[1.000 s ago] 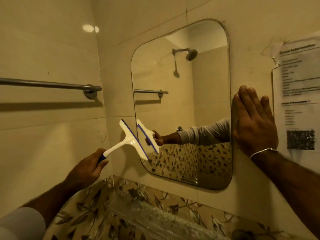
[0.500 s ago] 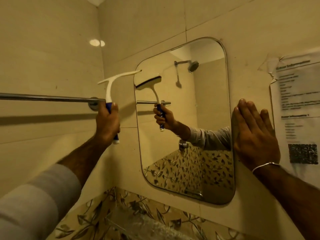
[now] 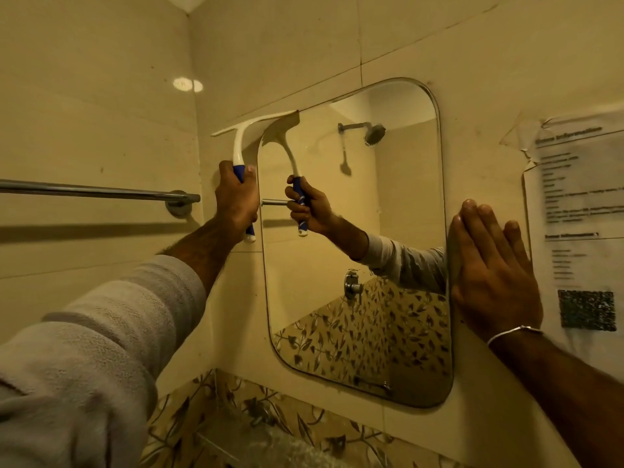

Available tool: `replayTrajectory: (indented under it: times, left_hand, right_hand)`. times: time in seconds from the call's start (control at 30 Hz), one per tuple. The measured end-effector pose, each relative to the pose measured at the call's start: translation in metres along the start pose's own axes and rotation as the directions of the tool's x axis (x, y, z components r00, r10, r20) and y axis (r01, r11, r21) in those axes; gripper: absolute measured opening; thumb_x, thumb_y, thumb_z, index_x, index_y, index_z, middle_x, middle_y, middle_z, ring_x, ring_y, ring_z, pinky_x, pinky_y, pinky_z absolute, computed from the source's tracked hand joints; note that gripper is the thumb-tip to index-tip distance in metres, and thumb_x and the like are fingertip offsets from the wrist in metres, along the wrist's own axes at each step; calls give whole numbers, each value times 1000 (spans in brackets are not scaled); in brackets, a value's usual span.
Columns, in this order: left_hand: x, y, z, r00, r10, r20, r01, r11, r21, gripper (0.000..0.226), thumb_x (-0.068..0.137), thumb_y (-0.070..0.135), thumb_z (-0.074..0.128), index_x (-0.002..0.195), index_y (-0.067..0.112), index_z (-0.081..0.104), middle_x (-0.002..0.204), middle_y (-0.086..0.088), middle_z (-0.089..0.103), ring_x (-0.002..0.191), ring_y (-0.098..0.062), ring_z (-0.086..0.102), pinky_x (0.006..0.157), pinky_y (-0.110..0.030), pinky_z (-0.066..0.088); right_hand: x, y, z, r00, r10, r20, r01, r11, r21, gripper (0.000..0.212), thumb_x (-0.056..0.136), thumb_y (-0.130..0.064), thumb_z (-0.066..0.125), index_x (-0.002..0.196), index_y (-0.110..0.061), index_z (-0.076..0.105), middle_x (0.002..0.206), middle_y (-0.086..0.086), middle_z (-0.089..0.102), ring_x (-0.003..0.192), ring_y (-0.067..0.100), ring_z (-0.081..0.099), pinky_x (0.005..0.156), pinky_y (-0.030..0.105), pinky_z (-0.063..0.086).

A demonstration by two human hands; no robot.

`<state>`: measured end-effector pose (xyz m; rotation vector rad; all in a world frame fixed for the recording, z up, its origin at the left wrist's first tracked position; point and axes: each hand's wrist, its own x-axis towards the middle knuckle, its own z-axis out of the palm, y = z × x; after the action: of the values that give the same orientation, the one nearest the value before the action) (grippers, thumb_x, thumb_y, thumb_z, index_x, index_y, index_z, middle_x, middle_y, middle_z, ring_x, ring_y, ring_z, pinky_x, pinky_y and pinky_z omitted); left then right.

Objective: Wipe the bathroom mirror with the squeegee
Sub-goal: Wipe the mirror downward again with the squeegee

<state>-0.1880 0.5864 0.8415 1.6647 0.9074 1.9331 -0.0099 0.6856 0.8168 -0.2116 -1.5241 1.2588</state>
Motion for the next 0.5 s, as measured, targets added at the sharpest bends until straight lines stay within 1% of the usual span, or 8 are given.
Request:
replayTrajectory:
  times: [0.07, 0.1, 0.17, 0.2, 0.23, 0.3, 0.37, 0.5]
  left_hand:
    - [0, -4, 1, 1000, -15, 0, 15, 1000, -15, 32, 99, 42, 43, 122, 21, 38, 81, -3, 50, 54, -11, 48, 44, -24, 45]
    - [1, -6, 2, 1000, -15, 2, 15, 1000, -18, 32, 99, 43, 43, 122, 21, 38, 82, -4, 50, 54, -11, 48, 44, -24, 45]
    - [1, -9, 3, 1000, -4, 8, 4, 1000, -24, 33, 99, 44, 43, 123, 22, 38, 85, -4, 51, 56, -11, 49, 44, -24, 44]
    - [0, -10, 4, 1000, 3, 10, -3, 1000, -27, 33, 99, 44, 43, 123, 22, 38, 86, -4, 51, 57, -11, 49, 45, -25, 44]
    - [0, -11, 5, 1000, 6, 11, -6, 1000, -28, 34, 98, 45, 42, 123, 23, 38, 87, -4, 52, 58, -11, 50, 46, -25, 44]
    - [-2, -14, 6, 1000, 4, 21, -4, 1000, -26, 34, 98, 45, 42, 124, 23, 38, 88, -5, 53, 60, -12, 51, 47, -27, 45]
    - [-4, -17, 6, 999, 18, 45, -17, 1000, -19, 33, 98, 46, 42, 123, 23, 39, 89, -6, 53, 60, -13, 50, 48, -28, 46]
    - [-15, -26, 8, 992, 40, 116, -37, 999, -28, 29, 100, 43, 40, 119, 21, 39, 82, -6, 50, 53, -13, 45, 43, -26, 43]
  right_hand:
    - [4, 0, 0, 987, 44, 154, -63, 990, 127, 31, 96, -32, 64, 113, -12, 48, 75, 2, 48, 47, 10, 24, 39, 20, 27]
    - [3, 2, -1, 993, 66, 100, -79, 988, 132, 30, 97, -32, 63, 114, -12, 49, 75, 2, 48, 47, 10, 24, 39, 20, 27]
    - [-1, 0, 2, 994, 37, 105, -45, 996, 82, 29, 97, -32, 62, 114, -11, 50, 76, 3, 48, 47, 9, 25, 40, 20, 26]
    - [-3, -2, -1, 1000, -4, 9, 4, 997, 83, 29, 97, -32, 62, 114, -11, 50, 76, 3, 47, 47, 9, 25, 40, 20, 26]
    - [-9, 3, -1, 998, -61, -16, 61, 998, 26, 29, 98, -32, 61, 114, -11, 49, 77, 3, 47, 47, 9, 25, 40, 20, 26]
    - [-20, 7, -5, 996, -52, 69, 50, 998, 41, 29, 99, -31, 60, 115, -11, 48, 77, 3, 48, 47, 10, 26, 39, 20, 29]
    - [-25, 5, -9, 998, -60, -32, 63, 994, 92, 28, 100, -31, 58, 115, -10, 48, 77, 4, 47, 47, 10, 26, 39, 21, 30]
    - [-38, 17, -11, 1000, -8, 16, 7, 996, 92, 28, 101, -34, 55, 117, -11, 52, 77, 4, 46, 47, 10, 26, 40, 22, 26]
